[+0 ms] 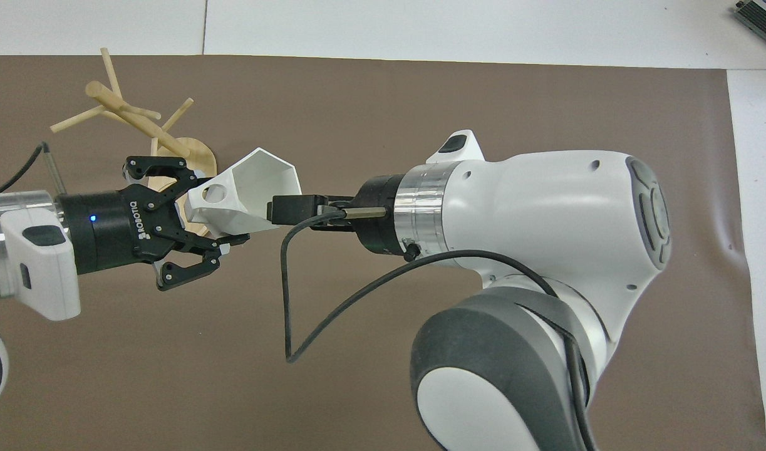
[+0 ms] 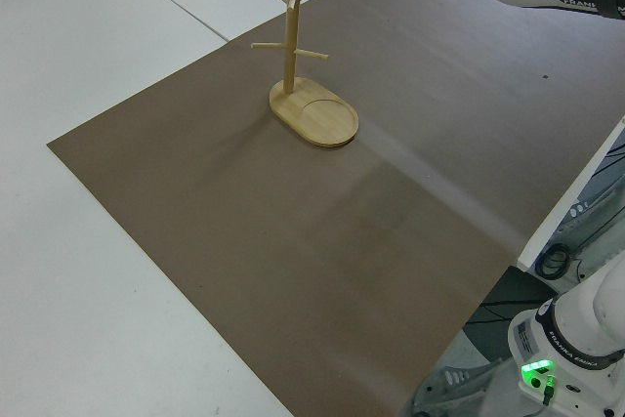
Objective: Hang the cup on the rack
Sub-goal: 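Open the right gripper and withdraw it while the left gripper holds the cup, then carry the cup with the left gripper onto a peg of the mug tree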
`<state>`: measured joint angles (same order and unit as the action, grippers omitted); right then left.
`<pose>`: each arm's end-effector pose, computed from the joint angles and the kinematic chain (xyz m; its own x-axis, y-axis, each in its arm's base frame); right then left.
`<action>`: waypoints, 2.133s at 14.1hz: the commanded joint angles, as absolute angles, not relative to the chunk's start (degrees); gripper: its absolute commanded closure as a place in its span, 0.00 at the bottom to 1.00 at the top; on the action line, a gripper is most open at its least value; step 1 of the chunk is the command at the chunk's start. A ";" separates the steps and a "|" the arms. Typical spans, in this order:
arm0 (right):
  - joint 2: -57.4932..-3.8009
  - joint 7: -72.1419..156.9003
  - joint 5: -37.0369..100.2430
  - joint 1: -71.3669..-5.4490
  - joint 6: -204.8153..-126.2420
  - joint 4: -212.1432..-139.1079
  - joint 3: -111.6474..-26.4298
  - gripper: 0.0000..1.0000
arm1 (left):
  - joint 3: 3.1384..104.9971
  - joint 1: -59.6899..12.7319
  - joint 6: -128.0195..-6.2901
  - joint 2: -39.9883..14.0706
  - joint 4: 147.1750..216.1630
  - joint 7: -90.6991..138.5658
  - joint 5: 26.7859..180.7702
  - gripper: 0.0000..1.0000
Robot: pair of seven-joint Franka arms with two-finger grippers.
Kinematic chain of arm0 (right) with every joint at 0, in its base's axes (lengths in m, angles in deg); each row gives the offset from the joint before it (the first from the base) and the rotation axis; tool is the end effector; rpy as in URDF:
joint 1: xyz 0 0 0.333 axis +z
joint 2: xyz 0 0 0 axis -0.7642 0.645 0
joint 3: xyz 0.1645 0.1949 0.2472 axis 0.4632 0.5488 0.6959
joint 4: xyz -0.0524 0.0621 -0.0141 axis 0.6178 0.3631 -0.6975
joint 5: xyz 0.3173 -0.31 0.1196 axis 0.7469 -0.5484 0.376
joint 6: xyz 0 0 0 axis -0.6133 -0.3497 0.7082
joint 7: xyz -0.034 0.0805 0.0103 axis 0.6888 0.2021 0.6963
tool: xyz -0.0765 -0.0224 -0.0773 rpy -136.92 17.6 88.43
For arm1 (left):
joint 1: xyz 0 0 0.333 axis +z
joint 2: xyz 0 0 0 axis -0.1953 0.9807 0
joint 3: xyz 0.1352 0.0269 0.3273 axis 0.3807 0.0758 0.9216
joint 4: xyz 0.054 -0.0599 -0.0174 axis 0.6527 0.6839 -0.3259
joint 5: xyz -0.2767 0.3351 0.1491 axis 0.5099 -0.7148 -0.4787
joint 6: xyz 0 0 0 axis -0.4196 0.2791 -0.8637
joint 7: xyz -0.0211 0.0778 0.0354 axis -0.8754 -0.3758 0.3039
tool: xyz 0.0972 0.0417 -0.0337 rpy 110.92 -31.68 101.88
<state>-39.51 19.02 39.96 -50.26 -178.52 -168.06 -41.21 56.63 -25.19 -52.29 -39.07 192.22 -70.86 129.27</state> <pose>0.5830 0.3983 0.6250 0.9896 -0.0565 0.1321 0.0577 -0.6858 -0.7255 0.5367 -0.1736 0.6128 0.1968 -0.6132 0.7650 -0.9508 -0.3098 -0.0037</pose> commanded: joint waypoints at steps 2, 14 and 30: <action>-39.84 18.82 36.89 -51.41 -171.37 -167.50 -47.38 0.00 | 56.39 -25.15 -57.78 -40.50 196.29 -65.28 128.75 1.00; -44.23 28.55 -2.05 -51.24 -151.12 -171.63 -68.57 0.00 | 56.13 -23.83 -80.71 -30.52 200.62 -50.06 118.90 1.00; -44.23 41.26 -1.37 -50.54 -137.25 -158.54 -83.53 0.00 | 56.48 -20.49 -82.58 -18.19 190.68 -26.08 117.23 1.00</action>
